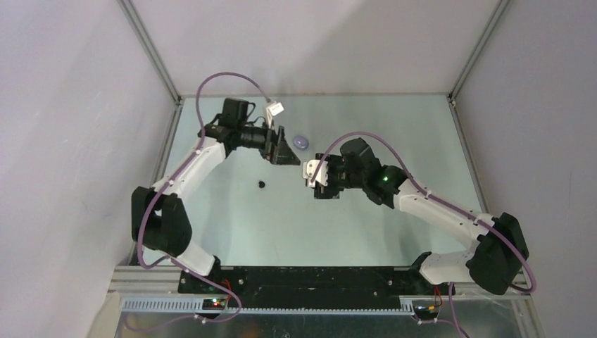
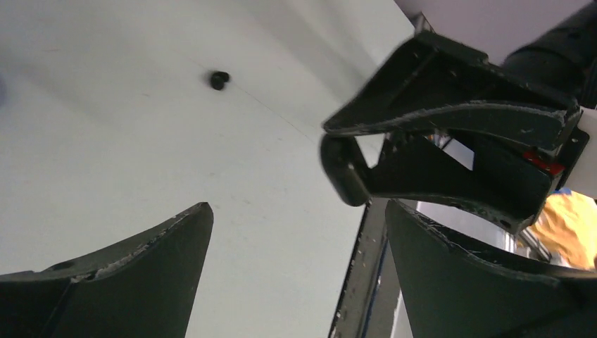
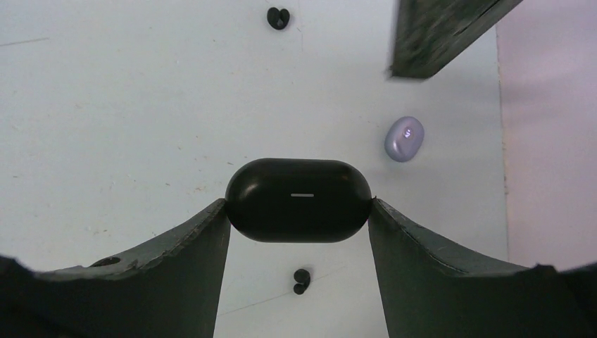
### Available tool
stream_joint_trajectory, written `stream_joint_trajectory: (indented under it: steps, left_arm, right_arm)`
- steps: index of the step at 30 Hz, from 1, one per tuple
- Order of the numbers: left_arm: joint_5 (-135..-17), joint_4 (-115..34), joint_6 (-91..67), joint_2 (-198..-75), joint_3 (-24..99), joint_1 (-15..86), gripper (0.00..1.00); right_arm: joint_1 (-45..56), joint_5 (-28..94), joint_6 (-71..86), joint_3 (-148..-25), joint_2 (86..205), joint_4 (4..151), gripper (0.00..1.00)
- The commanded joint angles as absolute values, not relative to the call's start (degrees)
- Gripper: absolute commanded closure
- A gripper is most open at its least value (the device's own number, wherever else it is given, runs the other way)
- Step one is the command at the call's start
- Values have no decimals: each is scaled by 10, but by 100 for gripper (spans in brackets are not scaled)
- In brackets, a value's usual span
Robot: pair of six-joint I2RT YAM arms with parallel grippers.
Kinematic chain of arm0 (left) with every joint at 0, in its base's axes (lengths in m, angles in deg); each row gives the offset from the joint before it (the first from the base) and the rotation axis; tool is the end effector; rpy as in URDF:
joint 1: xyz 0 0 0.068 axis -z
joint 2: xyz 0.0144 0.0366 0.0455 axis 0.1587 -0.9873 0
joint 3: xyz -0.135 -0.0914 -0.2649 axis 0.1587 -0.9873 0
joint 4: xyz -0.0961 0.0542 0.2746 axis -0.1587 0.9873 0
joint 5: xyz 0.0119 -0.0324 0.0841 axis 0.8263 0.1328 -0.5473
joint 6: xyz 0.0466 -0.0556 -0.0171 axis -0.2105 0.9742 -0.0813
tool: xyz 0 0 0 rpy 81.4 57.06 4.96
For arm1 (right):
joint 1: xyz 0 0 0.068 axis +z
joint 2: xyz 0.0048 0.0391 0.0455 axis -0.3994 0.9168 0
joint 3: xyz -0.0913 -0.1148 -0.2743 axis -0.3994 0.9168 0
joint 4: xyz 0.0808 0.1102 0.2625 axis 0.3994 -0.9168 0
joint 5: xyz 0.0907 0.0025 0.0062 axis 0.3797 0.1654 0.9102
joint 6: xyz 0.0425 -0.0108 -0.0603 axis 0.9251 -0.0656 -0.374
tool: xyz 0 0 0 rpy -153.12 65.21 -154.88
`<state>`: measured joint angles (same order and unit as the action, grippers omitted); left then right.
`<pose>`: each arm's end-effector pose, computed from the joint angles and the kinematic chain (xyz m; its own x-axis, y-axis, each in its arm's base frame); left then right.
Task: Insert the wireless bluetooth earbuds into the charging case
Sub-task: Pass from the right arm to the left
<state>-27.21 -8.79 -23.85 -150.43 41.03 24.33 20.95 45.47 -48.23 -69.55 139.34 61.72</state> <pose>0.3562 -0.1514 0.3324 -0.6704 0.1802 -0.7198 0.7253 0.3641 -0.5843 0.2266 0.2526 0.3144 0.4001 -0.6004 -0.6924 -0.8569 0.0229 -0.5150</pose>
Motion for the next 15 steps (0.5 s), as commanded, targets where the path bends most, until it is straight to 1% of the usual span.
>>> stream_joint_trajectory:
  steps: [1, 4, 8, 15]
  left_arm:
    - [-248, -81, -244, -1477, 392, 300, 1]
    - [-261, -55, -279, -1477, 393, 323, 0]
    - [-267, -49, -285, -1490, 399, 338, 2]
    - [-231, -21, -301, -1517, 417, 347, 10]
  right_arm:
    - [229, 401, -514, -693, 1376, 646, 32]
    - [239, 385, -516, -693, 1374, 649, 32]
    - [247, 384, -513, -692, 1365, 649, 31]
    - [249, 395, -502, -693, 1352, 648, 31]
